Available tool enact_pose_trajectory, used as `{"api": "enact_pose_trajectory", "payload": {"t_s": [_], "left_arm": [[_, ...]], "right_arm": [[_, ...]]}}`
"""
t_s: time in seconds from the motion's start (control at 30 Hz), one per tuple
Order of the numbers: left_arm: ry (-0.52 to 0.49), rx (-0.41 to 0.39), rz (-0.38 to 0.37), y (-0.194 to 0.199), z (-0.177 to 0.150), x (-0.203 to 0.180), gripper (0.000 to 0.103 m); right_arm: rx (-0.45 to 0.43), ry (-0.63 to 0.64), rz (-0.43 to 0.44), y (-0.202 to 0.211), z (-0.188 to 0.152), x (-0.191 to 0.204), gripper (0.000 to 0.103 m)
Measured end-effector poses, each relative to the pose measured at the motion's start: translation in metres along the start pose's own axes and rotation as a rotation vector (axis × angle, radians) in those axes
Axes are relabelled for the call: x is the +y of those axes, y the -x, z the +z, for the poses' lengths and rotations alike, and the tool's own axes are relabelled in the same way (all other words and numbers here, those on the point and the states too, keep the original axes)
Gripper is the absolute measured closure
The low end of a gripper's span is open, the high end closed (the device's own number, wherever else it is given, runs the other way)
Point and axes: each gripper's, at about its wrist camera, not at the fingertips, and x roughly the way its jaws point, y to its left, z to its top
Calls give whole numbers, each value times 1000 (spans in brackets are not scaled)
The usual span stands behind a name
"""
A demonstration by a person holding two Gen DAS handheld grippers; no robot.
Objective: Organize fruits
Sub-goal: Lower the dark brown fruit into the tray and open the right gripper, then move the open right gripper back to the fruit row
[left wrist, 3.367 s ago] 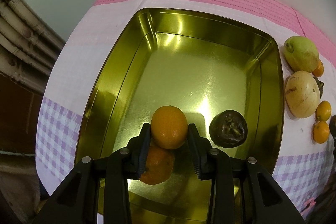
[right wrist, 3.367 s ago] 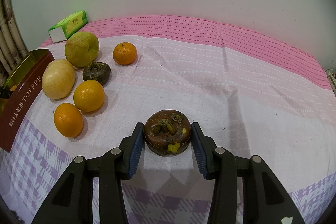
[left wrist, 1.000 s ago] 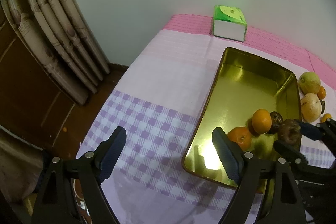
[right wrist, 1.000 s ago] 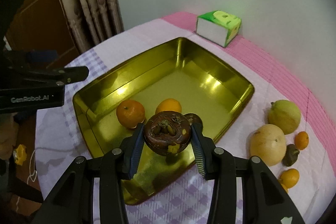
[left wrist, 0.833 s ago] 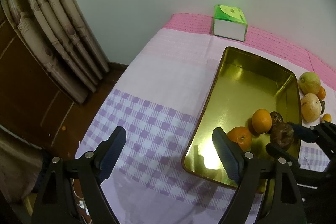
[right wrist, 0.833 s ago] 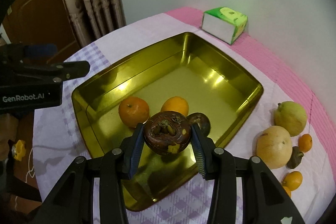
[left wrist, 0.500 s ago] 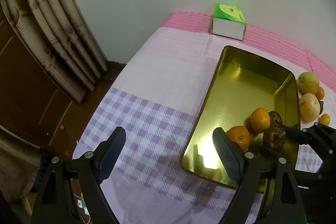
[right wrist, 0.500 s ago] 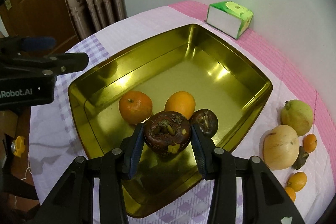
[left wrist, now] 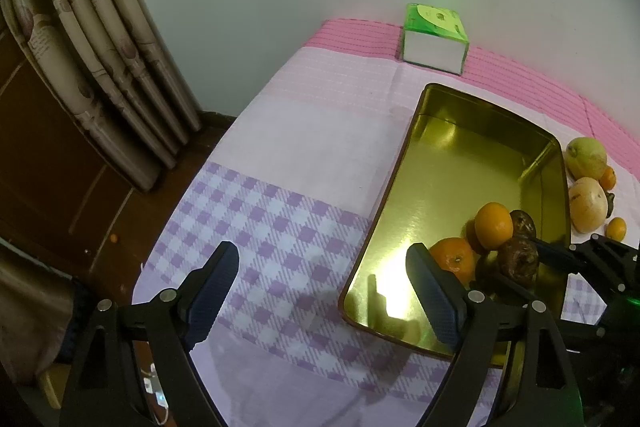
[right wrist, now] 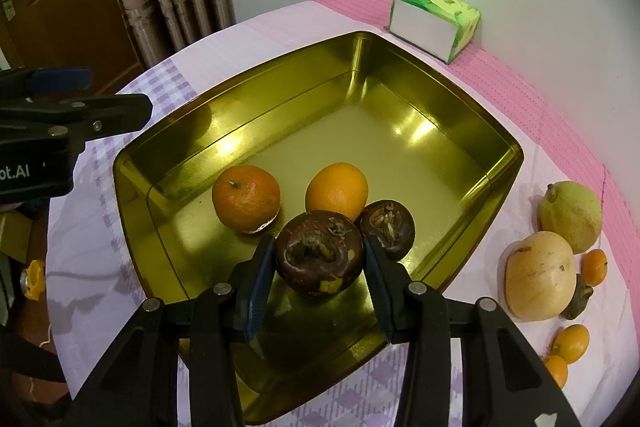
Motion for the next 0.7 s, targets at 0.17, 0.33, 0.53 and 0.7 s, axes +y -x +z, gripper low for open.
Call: {"api": "enact_pose_trajectory", "payload": {"t_s": [0.17, 0.33, 0.53, 0.7], "left_arm": [[0, 5, -10, 0, -1, -2, 17], [1, 6, -13, -1, -1, -2, 17], [0, 3, -16, 0, -1, -3, 17], [-8, 0, -18, 0, -2, -4, 17]], "right_arm": [[-2, -2, -3, 0, 0, 0, 61], [-6, -4, 0, 1, 0, -1, 61], [-34, -13, -5, 12, 4, -5, 56], [-69, -42, -3, 28, 2, -12, 56]]}}
